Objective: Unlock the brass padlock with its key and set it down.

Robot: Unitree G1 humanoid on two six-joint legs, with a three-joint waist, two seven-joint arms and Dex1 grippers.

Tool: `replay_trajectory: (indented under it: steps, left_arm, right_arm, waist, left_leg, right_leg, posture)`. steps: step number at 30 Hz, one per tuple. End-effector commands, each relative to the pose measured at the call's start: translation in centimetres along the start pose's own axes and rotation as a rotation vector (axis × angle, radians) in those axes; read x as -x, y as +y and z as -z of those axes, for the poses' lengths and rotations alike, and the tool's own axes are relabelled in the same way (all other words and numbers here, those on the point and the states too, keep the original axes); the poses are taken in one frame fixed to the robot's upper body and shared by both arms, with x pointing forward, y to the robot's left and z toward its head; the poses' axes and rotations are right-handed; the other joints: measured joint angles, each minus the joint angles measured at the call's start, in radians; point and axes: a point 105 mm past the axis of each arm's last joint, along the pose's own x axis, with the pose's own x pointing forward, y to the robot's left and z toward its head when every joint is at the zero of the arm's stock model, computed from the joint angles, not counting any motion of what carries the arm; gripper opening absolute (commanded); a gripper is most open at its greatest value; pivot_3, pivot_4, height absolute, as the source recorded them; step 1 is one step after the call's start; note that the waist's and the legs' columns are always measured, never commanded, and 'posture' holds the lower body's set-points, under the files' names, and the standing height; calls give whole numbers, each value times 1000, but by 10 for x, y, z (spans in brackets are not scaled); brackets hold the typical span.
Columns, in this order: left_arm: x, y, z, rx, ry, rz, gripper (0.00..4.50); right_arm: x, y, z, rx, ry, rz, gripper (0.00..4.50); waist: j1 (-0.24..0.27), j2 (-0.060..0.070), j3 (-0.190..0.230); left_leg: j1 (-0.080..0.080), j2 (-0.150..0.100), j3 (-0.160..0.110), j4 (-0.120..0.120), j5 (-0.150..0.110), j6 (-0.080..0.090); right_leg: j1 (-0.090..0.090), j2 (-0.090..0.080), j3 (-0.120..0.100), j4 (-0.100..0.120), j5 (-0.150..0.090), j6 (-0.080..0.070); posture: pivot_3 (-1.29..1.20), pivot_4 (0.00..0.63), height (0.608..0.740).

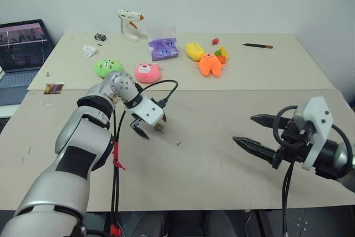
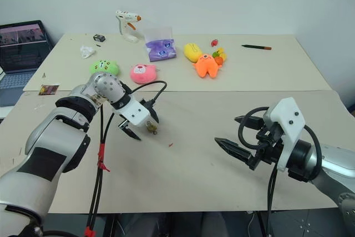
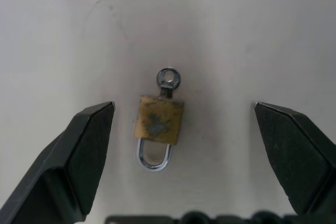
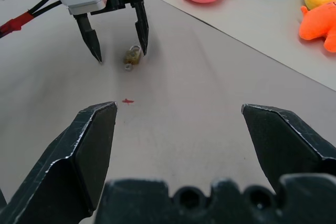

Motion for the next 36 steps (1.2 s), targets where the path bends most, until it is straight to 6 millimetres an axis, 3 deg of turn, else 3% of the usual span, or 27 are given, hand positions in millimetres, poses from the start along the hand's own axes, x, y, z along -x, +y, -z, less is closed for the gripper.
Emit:
replay_trajectory:
  steps: [1,4,11,15,24,27,31,34,35,36]
  left_arm:
    - [5,7,-1,10,7,-30,4500]
    - [2,5,-1,46,-15,-29,3849]
    - [-3,-4,-2,82,-79,6,1219]
    - [-6,-7,-1,116,-108,-13,36]
    - [-6,9,-10,329,-347,-203,36]
    - [5,12,-8,338,-347,-231,756]
    - [30,24,-8,334,-329,-285,2352]
    - [37,27,-8,306,-297,-284,3281]
    - [37,26,-7,300,-274,-272,3778]
    - [38,24,-6,295,-254,-260,3778]
  right_arm:
    - [3,2,-12,58,-40,10,4468]
    - [3,1,-13,65,-34,6,4500]
    - [2,1,-13,76,-28,-3,4500]
    - [1,1,-14,82,-27,-5,4500]
    - [-1,2,-10,77,-26,-14,4500]
    - [-2,1,-9,76,-26,-20,4500]
    - [-6,-3,-10,83,-34,-32,4500]
    - [-7,-4,-8,87,-34,-32,4500]
    - [-7,-4,-7,86,-34,-31,4500]
    - [-7,-3,-7,85,-33,-31,4500]
  waist:
    - [0,0,0]
    - [-1,0,0]
    - [-2,0,0]
    - [-4,0,0]
    - [-5,0,0]
    - [-8,0,0]
    - [-9,0,0]
    - [-9,0,0]
    - [-9,0,0]
    - [-8,0,0]
  left_leg:
    - [0,0,0,0,0,0]
    - [0,0,1,0,0,0]
    - [0,0,1,2,0,1]
    - [0,0,1,2,0,1]
    - [0,-1,1,3,-1,1]
    - [0,-1,1,4,-1,1]
    - [0,-1,1,4,-1,1]
    - [0,0,1,4,-1,1]
    - [0,-1,1,4,-1,1]
    - [0,-1,1,4,-1,1]
  right_leg:
    - [0,0,0,1,0,0]
    - [-1,0,-1,2,0,0]
    - [-1,-1,-2,5,0,0]
    - [-1,-1,-2,6,0,0]
    - [-1,-1,-2,7,0,0]
    - [-1,-1,-2,7,0,0]
    - [-1,-1,-1,7,0,0]
    - [-2,-1,-1,7,0,0]
    - [-2,-1,-1,7,0,0]
    - [-2,-1,-1,7,0,0]
  posture:
    - [0,150,740]
    - [0,150,740]
    - [0,150,740]
    - [0,150,740]
    - [0,150,740]
    - [0,150,740]
    - [0,150,740]
    - [0,150,740]
    - [0,150,740]
    - [0,150,740]
